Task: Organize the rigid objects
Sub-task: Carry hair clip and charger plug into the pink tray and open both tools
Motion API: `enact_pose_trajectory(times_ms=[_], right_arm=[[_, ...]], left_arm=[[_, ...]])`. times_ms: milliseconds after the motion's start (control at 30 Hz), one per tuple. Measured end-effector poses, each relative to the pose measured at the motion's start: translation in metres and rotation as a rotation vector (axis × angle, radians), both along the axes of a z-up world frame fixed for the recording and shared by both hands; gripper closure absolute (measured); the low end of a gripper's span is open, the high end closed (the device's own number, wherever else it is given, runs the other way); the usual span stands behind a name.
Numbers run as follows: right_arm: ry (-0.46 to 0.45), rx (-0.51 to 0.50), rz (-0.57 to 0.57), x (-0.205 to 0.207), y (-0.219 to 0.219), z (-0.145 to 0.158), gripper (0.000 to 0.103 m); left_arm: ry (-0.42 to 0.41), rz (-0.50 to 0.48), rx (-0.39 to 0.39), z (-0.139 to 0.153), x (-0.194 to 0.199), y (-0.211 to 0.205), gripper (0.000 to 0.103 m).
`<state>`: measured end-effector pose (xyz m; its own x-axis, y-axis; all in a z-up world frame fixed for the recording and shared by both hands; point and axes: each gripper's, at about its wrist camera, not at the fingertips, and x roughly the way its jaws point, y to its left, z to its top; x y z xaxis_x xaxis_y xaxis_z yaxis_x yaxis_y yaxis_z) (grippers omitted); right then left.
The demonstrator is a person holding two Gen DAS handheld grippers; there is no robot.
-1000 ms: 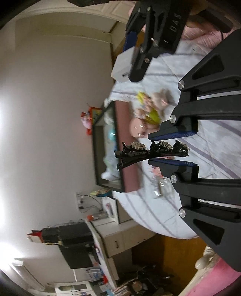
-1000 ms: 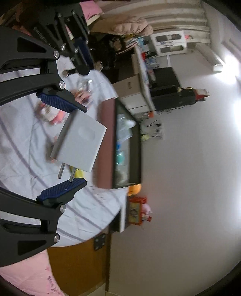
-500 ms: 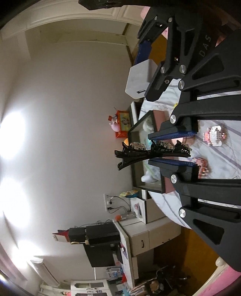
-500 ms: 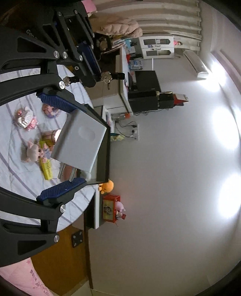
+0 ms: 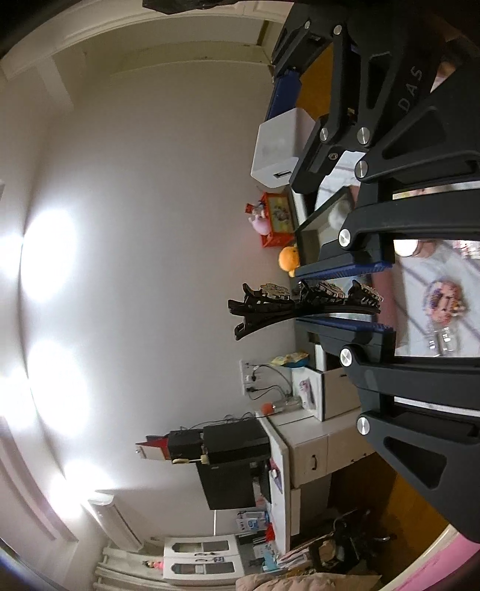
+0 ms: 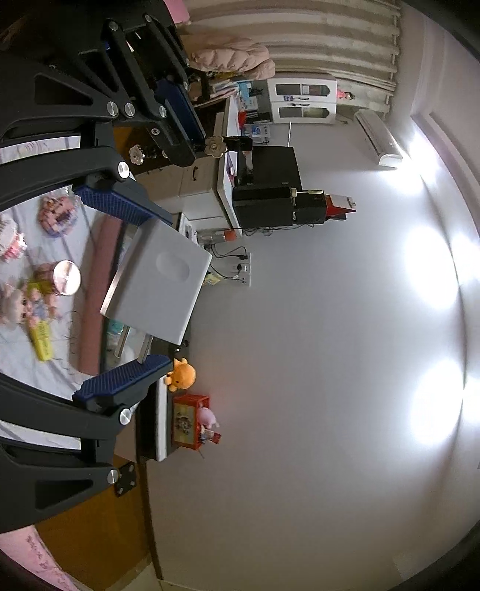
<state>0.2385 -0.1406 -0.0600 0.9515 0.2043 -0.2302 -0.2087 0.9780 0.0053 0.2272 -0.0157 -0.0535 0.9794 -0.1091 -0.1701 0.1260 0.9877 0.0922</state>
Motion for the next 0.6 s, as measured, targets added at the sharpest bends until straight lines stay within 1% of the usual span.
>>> enact_pose_trajectory(times_ms=[133, 300, 400, 467, 600], right_arm=[[-0.02, -0.021, -0.003, 0.017, 0.002, 0.005, 0.031], [-0.005, -0.051, -0.008, 0.048, 0.005, 0.002, 0.031], [0.022, -0.066, -0.012, 0.074, 0.004, -0.004, 0.031], [0.026, -0.097, -0.026, 0.09, 0.005, -0.008, 0.031], [0.086, -0.135, -0.029, 0.134, 0.006, -0.02, 0.031]], left_arm=[[-0.016, 0.011, 0.011, 0.001, 0.019, -0.001, 0.084], [-0.002, 0.002, 0.013, -0.007, 0.054, -0.005, 0.084], [0.024, -0.003, 0.037, -0.013, 0.083, -0.01, 0.084], [0.042, -0.018, 0.046, -0.018, 0.105, -0.012, 0.084], [0.139, -0.058, 0.024, -0.035, 0.16, -0.012, 0.084]])
